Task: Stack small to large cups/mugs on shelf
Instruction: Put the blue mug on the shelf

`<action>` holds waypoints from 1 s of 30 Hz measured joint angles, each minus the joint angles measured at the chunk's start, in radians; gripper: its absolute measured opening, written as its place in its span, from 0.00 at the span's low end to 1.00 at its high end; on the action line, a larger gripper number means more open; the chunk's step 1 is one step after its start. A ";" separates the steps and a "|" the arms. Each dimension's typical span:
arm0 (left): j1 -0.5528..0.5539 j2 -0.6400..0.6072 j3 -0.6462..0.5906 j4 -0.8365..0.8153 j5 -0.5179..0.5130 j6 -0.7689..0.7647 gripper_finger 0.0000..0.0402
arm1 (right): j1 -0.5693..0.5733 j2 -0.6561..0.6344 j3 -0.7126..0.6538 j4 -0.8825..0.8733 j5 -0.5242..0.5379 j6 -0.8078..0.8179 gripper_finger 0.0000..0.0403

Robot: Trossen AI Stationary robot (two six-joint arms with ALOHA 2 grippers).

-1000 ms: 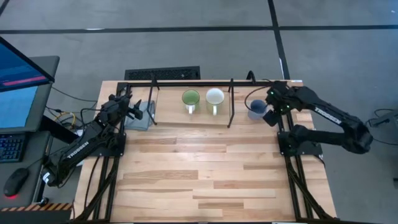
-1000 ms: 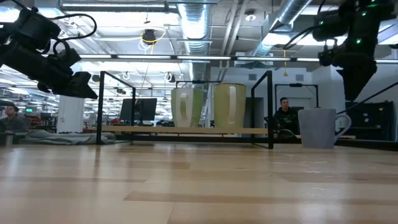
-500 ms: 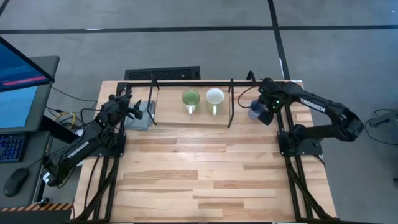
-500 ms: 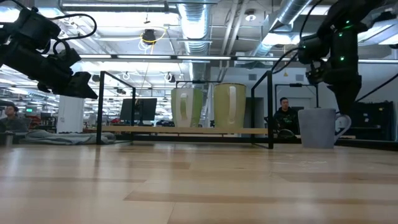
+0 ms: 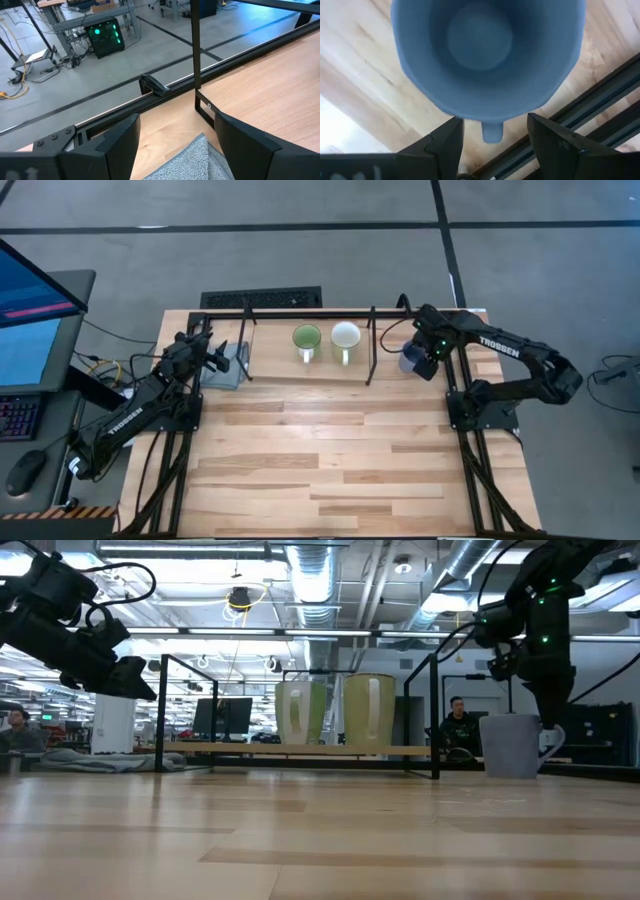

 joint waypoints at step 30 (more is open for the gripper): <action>0.000 0.000 0.000 -0.023 0.000 0.000 0.62 | 0.009 0.000 0.000 0.087 0.051 0.152 0.59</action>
